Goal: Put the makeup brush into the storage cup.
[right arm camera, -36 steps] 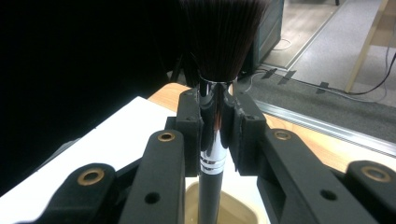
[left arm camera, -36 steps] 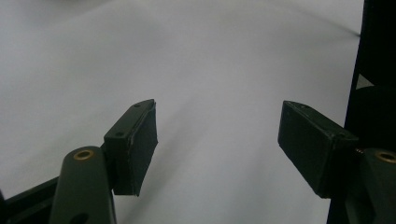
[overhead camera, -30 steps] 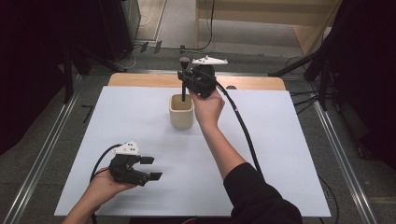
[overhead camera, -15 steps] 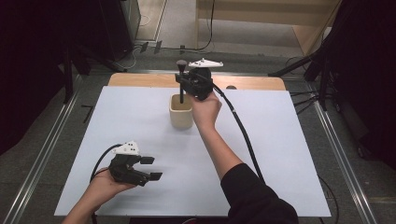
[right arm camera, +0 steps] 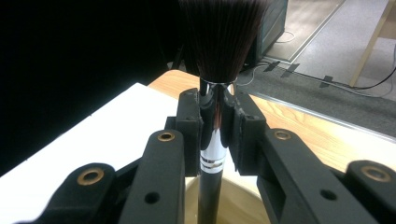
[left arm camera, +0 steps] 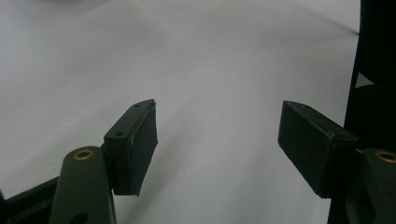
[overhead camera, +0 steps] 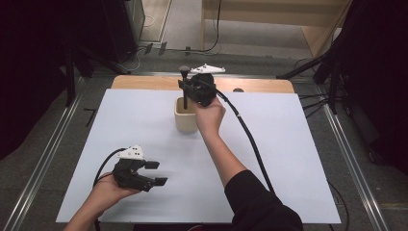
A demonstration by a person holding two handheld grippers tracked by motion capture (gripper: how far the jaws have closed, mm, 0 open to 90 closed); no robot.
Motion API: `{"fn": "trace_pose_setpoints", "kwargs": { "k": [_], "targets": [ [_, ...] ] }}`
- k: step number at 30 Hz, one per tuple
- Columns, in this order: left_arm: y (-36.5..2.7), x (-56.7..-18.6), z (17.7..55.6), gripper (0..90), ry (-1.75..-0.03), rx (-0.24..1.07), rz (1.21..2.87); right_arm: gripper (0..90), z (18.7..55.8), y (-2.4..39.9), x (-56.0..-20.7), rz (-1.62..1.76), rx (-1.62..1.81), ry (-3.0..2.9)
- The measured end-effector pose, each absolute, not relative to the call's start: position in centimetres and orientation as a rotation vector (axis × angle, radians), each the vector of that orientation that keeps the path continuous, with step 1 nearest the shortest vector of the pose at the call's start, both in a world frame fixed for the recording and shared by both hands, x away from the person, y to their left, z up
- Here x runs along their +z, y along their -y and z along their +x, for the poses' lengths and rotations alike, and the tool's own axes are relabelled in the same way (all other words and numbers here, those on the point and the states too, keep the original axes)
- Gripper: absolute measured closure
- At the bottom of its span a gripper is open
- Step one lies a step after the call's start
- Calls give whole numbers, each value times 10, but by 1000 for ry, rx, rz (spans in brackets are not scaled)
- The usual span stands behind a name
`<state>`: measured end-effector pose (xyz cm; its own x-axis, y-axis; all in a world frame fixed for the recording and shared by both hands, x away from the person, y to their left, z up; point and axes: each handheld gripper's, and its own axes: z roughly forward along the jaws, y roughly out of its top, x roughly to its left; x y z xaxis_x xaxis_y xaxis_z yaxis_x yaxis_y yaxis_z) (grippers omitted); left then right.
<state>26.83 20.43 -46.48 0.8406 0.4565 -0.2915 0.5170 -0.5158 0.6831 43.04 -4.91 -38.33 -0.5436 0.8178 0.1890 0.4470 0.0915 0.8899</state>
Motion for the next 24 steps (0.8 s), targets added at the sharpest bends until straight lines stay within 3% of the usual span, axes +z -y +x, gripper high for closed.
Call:
{"fn": "trace_pose_setpoints", "kwargs": {
  "k": [24],
  "targets": [
    [-204,-465,269,289,-704,-93,2207,778,425,54,-411,1285,1416,-2049]
  ]
}}
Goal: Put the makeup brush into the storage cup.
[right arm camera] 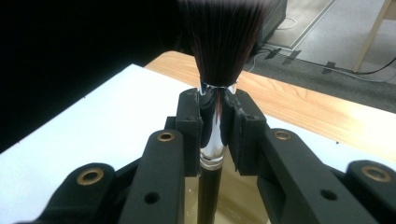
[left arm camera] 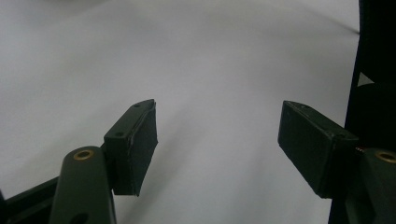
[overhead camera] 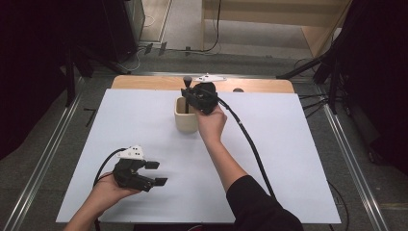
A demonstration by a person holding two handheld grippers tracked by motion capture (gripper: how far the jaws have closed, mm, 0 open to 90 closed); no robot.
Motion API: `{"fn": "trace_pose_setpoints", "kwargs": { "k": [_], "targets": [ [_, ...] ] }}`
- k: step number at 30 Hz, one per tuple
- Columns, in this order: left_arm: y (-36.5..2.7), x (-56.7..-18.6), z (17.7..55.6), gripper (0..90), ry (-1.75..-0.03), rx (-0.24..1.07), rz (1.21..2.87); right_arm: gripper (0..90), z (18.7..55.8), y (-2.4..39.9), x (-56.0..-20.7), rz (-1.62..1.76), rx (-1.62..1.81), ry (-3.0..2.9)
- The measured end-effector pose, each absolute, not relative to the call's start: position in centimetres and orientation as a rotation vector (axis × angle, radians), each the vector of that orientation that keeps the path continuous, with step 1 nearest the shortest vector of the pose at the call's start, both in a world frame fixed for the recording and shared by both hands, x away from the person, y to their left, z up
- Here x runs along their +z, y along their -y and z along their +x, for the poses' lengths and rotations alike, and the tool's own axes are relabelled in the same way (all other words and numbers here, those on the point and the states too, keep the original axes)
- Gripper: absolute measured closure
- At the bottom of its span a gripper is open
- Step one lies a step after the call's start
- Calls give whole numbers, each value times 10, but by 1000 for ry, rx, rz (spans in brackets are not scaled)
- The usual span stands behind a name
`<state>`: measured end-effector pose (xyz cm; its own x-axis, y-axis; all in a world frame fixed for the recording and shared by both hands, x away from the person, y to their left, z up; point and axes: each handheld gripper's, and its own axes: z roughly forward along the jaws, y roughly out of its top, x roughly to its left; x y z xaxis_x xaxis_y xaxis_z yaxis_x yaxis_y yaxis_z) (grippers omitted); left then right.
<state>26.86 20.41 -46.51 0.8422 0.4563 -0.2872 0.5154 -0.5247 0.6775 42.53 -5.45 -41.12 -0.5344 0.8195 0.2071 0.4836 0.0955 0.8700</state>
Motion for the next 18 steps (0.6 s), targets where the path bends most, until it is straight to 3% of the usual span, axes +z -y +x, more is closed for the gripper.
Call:
{"fn": "trace_pose_setpoints", "kwargs": {
  "k": [18],
  "targets": [
    [-204,-465,269,289,-705,-93,2207,778,424,57,-415,1293,1420,-2051]
  ]
}}
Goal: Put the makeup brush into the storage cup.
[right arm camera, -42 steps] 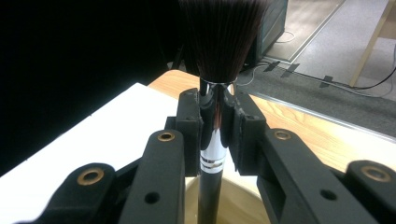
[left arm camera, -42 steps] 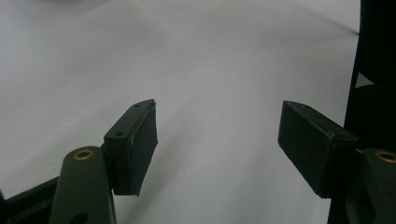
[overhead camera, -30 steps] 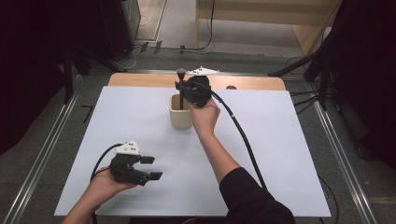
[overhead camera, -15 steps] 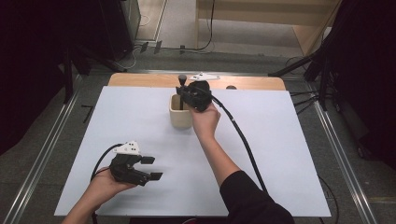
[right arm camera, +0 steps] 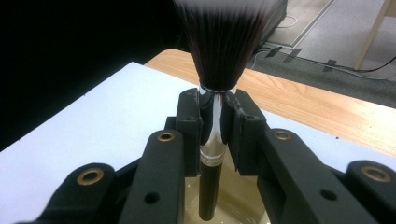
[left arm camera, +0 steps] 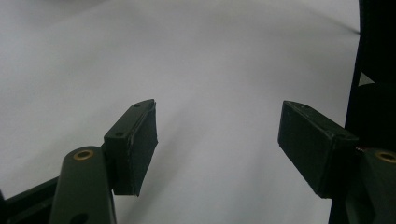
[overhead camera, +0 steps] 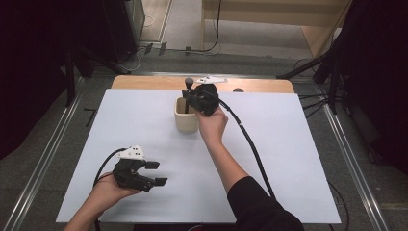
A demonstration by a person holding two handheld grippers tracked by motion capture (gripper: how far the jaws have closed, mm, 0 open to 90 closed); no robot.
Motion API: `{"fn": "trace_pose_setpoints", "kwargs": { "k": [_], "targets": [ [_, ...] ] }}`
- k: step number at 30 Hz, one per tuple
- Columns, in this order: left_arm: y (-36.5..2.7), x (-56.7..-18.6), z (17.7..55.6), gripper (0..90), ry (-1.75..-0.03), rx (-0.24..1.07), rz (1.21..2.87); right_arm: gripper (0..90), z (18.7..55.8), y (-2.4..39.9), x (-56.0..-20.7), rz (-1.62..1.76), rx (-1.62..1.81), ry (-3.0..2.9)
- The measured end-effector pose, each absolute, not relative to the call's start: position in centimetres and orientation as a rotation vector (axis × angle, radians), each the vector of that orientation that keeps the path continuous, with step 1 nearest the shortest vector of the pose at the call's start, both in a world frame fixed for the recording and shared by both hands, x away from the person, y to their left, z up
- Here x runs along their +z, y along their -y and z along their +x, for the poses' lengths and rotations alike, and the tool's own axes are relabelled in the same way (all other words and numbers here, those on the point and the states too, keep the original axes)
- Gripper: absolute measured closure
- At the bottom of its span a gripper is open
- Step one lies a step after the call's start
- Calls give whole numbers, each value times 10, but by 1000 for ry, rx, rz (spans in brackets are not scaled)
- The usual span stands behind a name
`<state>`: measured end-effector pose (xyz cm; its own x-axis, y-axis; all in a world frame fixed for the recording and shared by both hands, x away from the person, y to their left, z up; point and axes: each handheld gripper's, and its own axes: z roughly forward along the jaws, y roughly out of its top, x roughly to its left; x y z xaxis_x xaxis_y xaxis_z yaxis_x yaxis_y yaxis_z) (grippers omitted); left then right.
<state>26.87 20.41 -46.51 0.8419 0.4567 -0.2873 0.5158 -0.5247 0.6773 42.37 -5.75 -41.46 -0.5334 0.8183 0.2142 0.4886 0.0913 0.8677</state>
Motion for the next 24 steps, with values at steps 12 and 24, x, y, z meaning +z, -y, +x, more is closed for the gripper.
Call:
{"fn": "trace_pose_setpoints", "kwargs": {
  "k": [12,24],
  "targets": [
    [-204,-465,269,289,-704,-90,2210,225,429,63,-414,1320,1439,-2034],
    [-204,-466,269,289,-705,-90,2209,235,420,67,-404,1251,1430,-2115]
  ]
}}
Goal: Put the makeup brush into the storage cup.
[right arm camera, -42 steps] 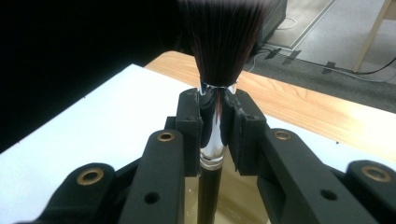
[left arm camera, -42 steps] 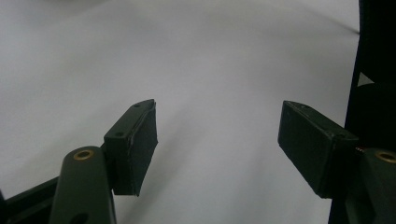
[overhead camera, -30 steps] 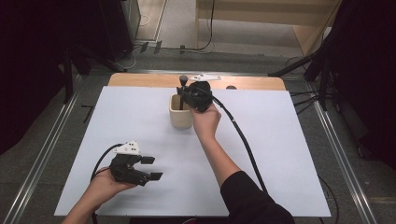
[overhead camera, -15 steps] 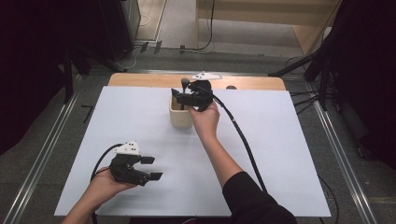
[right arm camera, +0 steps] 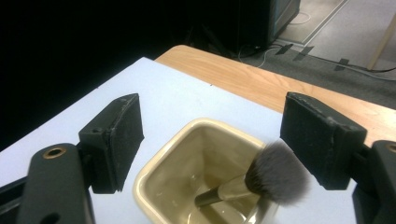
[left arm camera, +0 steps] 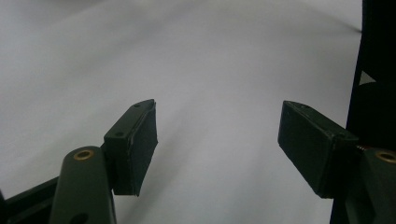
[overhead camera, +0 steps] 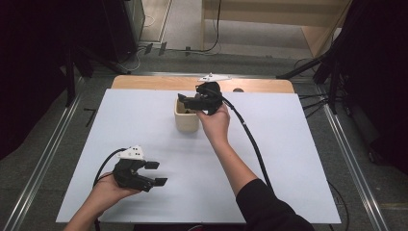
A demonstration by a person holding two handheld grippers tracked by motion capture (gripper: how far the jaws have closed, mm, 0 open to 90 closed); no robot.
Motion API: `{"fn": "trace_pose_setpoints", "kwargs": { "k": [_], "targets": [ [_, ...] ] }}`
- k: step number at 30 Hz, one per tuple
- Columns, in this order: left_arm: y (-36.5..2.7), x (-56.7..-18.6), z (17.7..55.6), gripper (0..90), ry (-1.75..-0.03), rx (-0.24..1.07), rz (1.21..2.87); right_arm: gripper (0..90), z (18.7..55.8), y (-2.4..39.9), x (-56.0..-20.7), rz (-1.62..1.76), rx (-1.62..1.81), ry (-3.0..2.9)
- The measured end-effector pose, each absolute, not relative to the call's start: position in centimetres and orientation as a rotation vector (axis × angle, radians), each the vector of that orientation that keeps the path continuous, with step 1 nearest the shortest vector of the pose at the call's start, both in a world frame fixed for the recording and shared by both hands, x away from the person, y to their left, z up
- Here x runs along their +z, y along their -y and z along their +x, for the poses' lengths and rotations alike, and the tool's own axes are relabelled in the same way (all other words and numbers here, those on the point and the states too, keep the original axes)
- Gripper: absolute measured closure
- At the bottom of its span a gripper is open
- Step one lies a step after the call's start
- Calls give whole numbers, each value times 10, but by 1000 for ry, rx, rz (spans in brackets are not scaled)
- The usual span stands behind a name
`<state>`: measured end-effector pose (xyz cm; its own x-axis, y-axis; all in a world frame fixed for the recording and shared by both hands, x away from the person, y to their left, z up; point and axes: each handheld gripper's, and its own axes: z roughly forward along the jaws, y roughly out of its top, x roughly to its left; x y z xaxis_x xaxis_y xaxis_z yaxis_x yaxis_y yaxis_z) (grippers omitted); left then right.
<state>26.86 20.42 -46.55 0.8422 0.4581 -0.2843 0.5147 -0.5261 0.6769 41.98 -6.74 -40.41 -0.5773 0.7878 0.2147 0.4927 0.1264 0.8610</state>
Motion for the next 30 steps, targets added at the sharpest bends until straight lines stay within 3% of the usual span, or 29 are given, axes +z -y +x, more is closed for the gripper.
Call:
{"fn": "trace_pose_setpoints", "kwargs": {
  "k": [30],
  "targets": [
    [-205,-466,269,289,-710,-83,2216,244,382,91,-401,1201,1399,-2245]
  ]
}}
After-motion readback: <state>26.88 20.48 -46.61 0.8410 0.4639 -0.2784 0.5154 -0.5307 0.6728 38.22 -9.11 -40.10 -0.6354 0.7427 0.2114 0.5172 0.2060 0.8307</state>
